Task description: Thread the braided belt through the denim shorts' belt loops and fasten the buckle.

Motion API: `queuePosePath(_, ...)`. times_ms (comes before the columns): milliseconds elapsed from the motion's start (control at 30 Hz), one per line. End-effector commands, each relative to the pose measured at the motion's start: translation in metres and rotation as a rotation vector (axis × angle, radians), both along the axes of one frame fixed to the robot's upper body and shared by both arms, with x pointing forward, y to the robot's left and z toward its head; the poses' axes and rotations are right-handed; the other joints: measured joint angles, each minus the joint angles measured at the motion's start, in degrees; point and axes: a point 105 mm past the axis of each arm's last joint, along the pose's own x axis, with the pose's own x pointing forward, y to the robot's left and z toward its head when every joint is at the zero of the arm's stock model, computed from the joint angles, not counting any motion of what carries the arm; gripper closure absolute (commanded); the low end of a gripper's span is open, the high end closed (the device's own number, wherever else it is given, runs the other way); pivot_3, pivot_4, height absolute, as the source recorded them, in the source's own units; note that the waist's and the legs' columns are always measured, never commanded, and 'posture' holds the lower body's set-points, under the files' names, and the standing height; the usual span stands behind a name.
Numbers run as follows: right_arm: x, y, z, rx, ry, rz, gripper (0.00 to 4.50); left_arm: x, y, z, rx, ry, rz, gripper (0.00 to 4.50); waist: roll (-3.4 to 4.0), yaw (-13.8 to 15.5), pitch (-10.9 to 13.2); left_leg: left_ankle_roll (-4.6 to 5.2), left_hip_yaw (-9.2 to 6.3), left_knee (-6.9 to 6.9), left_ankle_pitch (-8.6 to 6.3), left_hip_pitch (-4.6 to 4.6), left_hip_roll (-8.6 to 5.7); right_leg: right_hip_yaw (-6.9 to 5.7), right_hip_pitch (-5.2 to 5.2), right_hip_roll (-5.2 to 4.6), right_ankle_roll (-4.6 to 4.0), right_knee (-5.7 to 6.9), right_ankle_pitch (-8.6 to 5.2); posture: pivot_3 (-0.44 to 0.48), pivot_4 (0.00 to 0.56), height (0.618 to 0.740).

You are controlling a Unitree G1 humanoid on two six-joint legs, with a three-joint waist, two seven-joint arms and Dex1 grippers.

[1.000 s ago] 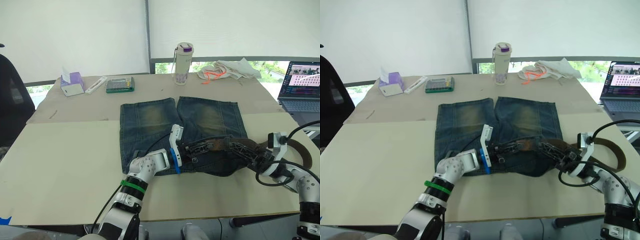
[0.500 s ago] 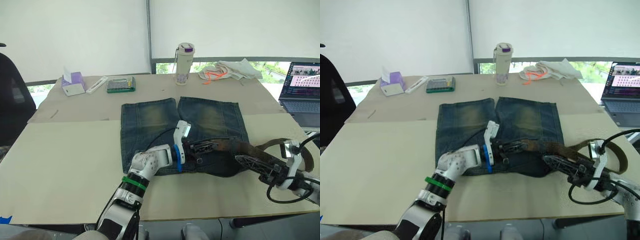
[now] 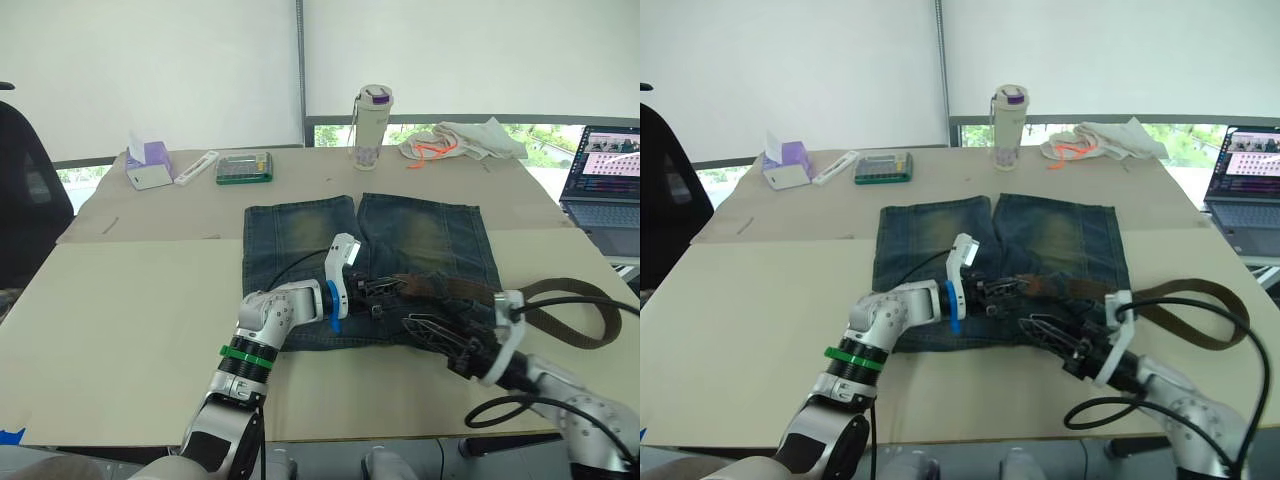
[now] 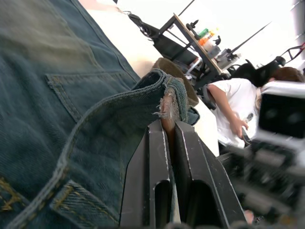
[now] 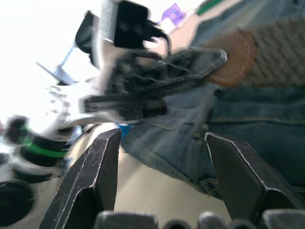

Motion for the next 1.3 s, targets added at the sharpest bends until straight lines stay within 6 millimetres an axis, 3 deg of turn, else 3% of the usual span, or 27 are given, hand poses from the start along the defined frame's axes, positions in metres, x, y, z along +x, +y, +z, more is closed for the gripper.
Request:
queuePosePath(33, 0.004, 0.003, 0.004, -0.035, -0.055, -0.045, 1.36, -0.01, 0.0, 0.013, -0.049, -0.021, -0.052, 4.5, 0.03, -0.04, -0.01, 0.0, -0.01, -0.01, 0.0, 0.0, 0.0, 0.0, -0.01, 0.0, 0.0, 0.01, 0.0, 0.0, 0.15, 0.74)
queuePosePath(167, 0.006, 0.002, 0.0, -0.02, -0.05, -0.074, 1.36, -0.018, 0.0, 0.005, -0.028, 0.013, -0.088, 4.5, 0.04, -0.08, -0.02, 0.0, 0.0, -0.01, 0.0, 0.03, 0.02, 0.0, -0.01, 0.03, -0.01, 0.04, 0.0, 0.0, 0.15, 0.74)
queuePosePath(467, 0.02, -0.014, 0.02, 0.224, -0.074, -0.218, 1.36, -0.013, 0.002, 0.005, -0.062, 0.049, -0.042, 4.5, 0.06, -0.1, -0.03, 0.0, -0.04, -0.01, 0.0, 0.03, 0.03, 0.0, 0.0, 0.04, -0.03, 0.05, 0.01, 0.0, 0.15, 0.74)
queuePosePath(1000, 0.021, -0.018, 0.02, 0.317, -0.067, -0.273, 1.36, -0.008, 0.001, 0.008, -0.115, 0.085, -0.008, 4.5, 0.05, -0.19, -0.03, 0.0, 0.0, -0.02, 0.0, 0.03, 0.03, 0.0, 0.0, 0.05, -0.02, 0.04, 0.01, 0.0, 0.15, 0.74)
queuePosePath(1100, 0.023, -0.02, 0.021, 0.341, -0.068, -0.294, 2.09, -0.009, -0.001, 0.008, -0.117, 0.089, -0.01, 4.5, 0.05, -0.18, -0.03, 0.0, 0.0, -0.02, 0.0, 0.03, 0.03, 0.0, 0.0, 0.05, -0.03, 0.04, 0.01, 0.0, 0.15, 0.74)
queuePosePath(1300, 0.022, -0.017, 0.019, 0.339, -0.061, -0.29, 4.19, -0.008, 0.0, 0.007, -0.117, 0.094, -0.006, 4.5, 0.05, -0.21, -0.03, 0.0, 0.0, -0.02, 0.0, 0.03, 0.03, 0.0, 0.0, 0.05, -0.02, 0.04, 0.01, 0.0, 0.15, 0.74)
